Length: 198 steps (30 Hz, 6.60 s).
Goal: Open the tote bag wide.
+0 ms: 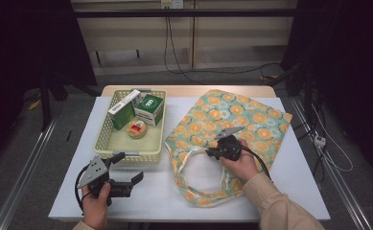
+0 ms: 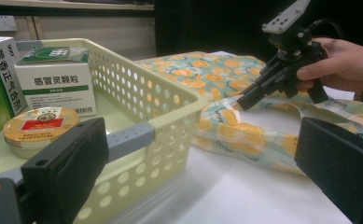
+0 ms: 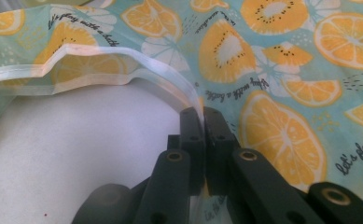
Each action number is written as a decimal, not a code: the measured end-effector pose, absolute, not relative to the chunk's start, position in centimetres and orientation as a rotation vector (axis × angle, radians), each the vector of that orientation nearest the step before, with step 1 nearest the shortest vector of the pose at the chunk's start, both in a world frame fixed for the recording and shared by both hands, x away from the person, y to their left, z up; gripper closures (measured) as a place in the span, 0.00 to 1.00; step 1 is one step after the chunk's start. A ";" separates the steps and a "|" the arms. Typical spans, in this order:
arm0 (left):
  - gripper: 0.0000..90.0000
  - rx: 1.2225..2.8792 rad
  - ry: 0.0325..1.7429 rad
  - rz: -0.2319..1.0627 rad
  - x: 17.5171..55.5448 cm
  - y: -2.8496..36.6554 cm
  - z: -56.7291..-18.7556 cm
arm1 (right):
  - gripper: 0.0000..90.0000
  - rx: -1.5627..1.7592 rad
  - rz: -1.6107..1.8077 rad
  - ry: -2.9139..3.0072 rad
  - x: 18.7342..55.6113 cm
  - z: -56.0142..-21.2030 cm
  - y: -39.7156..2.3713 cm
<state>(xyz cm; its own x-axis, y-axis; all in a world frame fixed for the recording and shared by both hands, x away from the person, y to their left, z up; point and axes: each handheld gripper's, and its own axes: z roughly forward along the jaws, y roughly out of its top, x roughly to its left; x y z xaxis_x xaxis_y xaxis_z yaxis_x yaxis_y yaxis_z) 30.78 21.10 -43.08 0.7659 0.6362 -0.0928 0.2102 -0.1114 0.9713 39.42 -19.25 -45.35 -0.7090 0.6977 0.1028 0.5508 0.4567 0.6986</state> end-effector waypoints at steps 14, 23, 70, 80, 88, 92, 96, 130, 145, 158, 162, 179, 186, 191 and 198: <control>0.03 1.671 0.679 0.408 30.8 21.1 -43.1 | 0.82 1.116 1.160 2.510 39.5 -45.3 -19.5; 0.03 1.665 0.692 0.414 30.8 21.3 -43.2 | 0.44 1.067 1.225 2.473 37.4 -43.5 -20.3; 0.03 1.669 0.722 0.425 31.2 22.0 -43.3 | 0.22 0.775 1.380 2.651 31.0 -42.3 -15.6; 0.03 1.669 0.718 0.427 31.1 22.0 -43.2 | 0.37 0.726 1.320 2.706 30.7 -43.2 -14.8; 0.03 1.671 0.718 0.425 31.1 21.9 -43.2 | 0.61 0.668 1.299 2.748 30.5 -43.4 -14.7; 0.03 1.670 0.717 0.426 31.1 21.9 -43.2 | 0.60 0.662 1.323 2.715 30.4 -42.4 -14.9; 0.03 1.667 0.721 0.424 31.1 21.9 -43.2 | 0.56 0.667 1.370 2.699 30.1 -41.5 -14.8; 0.03 1.661 0.729 0.416 31.1 22.1 -43.3 | 0.99 1.049 1.387 2.445 37.9 -39.2 -24.3; 0.03 1.662 0.733 0.405 31.2 22.2 -43.6 | 0.99 1.181 1.257 2.393 44.0 -40.1 -27.5; 0.03 1.664 0.733 0.400 31.2 22.1 -43.6 | 0.94 1.308 1.177 2.398 45.7 -43.1 -28.3; 0.03 1.662 0.732 0.400 31.2 22.1 -43.6 | 0.81 1.290 1.156 2.397 45.2 -42.9 -28.0; 0.03 1.672 0.727 0.404 31.1 21.9 -43.5 | 0.61 1.016 1.254 2.440 38.5 -40.9 -24.8; 0.03 1.674 0.728 0.399 31.1 21.8 -43.6 | 0.73 0.978 1.172 2.506 36.9 -42.9 -23.7; 0.03 1.678 0.725 0.401 31.1 21.7 -43.5 | 0.71 0.997 1.144 2.539 37.1 -44.2 -23.6; 0.03 1.682 0.724 0.394 31.1 21.7 -43.6 | 0.66 0.916 1.109 2.603 36.6 -45.5 -22.2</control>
<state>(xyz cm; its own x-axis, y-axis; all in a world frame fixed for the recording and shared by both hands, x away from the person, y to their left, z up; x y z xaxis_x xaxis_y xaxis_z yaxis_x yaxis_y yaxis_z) 31.05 21.69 -43.59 0.7487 0.6513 -0.1235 0.2495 -0.1042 0.9628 36.56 -22.24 -45.49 -0.7975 0.5976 0.0825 0.4734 0.5352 0.6997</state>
